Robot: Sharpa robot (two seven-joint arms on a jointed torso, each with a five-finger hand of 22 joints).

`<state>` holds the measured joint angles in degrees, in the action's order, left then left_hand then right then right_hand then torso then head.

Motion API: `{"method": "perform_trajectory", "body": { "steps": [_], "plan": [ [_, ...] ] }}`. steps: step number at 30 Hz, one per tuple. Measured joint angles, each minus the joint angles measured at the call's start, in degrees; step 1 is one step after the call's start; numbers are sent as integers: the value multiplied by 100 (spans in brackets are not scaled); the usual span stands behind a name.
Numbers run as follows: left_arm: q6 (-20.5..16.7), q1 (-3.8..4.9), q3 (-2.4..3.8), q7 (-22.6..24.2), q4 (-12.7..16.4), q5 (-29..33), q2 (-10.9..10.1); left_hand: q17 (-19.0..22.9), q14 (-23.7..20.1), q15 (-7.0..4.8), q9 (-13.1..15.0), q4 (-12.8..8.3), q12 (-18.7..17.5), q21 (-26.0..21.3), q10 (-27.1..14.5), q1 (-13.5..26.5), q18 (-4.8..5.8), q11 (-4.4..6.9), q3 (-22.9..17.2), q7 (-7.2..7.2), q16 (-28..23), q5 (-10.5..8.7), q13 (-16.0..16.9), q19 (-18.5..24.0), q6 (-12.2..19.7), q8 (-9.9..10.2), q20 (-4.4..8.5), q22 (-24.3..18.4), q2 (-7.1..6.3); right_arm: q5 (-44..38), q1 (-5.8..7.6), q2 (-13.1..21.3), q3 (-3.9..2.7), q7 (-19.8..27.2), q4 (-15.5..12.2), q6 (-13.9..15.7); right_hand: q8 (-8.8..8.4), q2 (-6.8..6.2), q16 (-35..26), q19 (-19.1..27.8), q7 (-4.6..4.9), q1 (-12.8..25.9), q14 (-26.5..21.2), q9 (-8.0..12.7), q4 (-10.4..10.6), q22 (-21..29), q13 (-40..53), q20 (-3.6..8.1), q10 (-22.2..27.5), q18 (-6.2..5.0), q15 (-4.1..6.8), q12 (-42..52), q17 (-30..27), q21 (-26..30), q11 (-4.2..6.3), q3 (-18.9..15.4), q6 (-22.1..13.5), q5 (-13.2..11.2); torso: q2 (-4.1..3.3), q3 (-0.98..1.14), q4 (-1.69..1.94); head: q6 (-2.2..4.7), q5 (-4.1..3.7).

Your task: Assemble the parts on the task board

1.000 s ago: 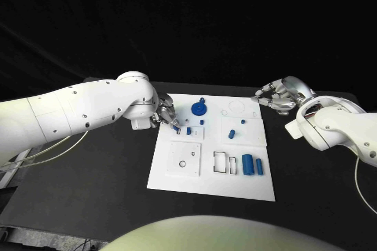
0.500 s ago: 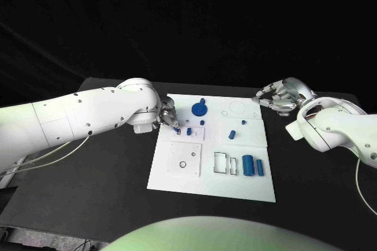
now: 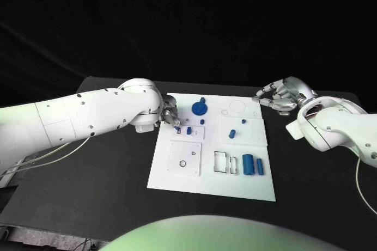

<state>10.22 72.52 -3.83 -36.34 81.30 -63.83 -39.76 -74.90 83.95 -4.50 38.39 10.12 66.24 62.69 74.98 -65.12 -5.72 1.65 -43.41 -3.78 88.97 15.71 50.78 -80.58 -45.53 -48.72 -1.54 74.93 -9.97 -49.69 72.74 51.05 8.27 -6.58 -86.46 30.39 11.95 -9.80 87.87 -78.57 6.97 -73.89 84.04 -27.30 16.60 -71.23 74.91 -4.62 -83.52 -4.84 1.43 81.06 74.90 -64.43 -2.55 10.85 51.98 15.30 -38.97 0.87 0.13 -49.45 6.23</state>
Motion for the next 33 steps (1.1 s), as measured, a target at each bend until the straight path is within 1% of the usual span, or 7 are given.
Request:
{"method": "perform_trajectory", "body": {
  "steps": [2, 6, 11, 25, 31, 32, 33],
  "plan": [
    [1, -2, 0, -4, 9, -28, 1, 0, 0, 0, 0, 0, 0, 0, 0, 19, 0, 0, 0, 0, 0, 19, 0, 0, 0, -17, 0, 0, -2, 0, 0, 0, 0, 0, 1, 0, 0, 0, 0, 0, 0, 0, 0, 0, 0, 0, 0, 0, 0, 1, 0, 0, 0, 0, 0, 0, 0, 0, 1, 0, 0, -3, 1],
    [9, -6, 0, -12, 17, -60, 1, 0, 0, 0, 0, 16, 0, 27, 0, 56, 0, 0, -16, -1, 0, 150, 0, -10, -1, -65, 10, 0, -11, 0, -1, 0, 0, 0, 2, 0, 0, 0, 0, 0, 0, 0, 0, -2, 0, 0, 0, 0, 0, 0, 0, 0, 0, 0, 0, 0, 0, 0, 2, 0, 1, -6, 1],
    [32, -8, -2, -19, 25, -63, 1, 0, 0, 0, 12, 15, 0, 49, 20, 99, 0, 19, -17, -7, 0, 235, 0, -20, -9, -80, 20, -1, -54, 0, -1, -2, 0, 0, 4, -1, 0, 0, 0, 0, 0, 0, 0, -4, 0, 0, 0, 0, 0, 0, 0, 0, 0, 0, 0, 0, 0, 0, 3, 0, 2, -7, -2],
    [108, -10, 0, -29, 45, -40, -15, 0, 0, 0, 24, 14, 29, 71, 19, 159, 0, 19, -17, 3, 0, 328, 28, -20, -20, -112, 20, -1, -68, 2, -3, -12, 0, 0, 12, -2, 0, 0, 0, 0, 0, 0, 0, -9, 0, 0, 0, 0, 0, 0, 0, 0, 0, 0, 0, 0, 0, 0, 3, 0, 3, -11, 30],
    [109, -10, 0, -33, 51, -17, -19, 0, 0, 0, 23, 13, 29, 71, 40, 174, -1, 39, -18, 10, 0, 334, 29, -20, -28, -112, 20, -1, -84, 3, -3, -14, 0, 0, 12, -2, 0, 0, 0, 0, 0, 0, 0, -9, 0, 0, 0, 0, 0, 0, 0, 0, 0, 0, 0, 0, 0, 0, 2, 0, 2, -16, 24],
    [108, -10, 0, -34, 52, -13, -19, 0, 0, 0, 23, -109, 29, 71, 40, 190, -1, 39, -140, 10, 0, 334, 29, -20, -28, -112, 20, -1, -100, 3, -3, -14, 0, 0, 12, -2, 0, 0, 0, 0, 0, 0, 0, -9, 0, 0, 0, 0, 0, 0, 0, 0, 0, 0, 0, 0, 0, 0, 1, 1, 2, -18, 23],
    [108, -10, 0, -34, 53, -9, -20, 0, 0, 0, 23, -117, 29, 71, 40, 205, 0, 39, -148, 10, 0, 334, 29, -20, -28, -112, 20, -1, -115, 3, -3, -14, 0, 0, 13, -3, 0, 0, 0, 0, 0, 0, 0, -9, 0, 0, 2, 0, 0, 0, 0, 0, 0, 0, 0, 0, 0, 0, 1, 3, 2, -21, 21]
  ]
}}
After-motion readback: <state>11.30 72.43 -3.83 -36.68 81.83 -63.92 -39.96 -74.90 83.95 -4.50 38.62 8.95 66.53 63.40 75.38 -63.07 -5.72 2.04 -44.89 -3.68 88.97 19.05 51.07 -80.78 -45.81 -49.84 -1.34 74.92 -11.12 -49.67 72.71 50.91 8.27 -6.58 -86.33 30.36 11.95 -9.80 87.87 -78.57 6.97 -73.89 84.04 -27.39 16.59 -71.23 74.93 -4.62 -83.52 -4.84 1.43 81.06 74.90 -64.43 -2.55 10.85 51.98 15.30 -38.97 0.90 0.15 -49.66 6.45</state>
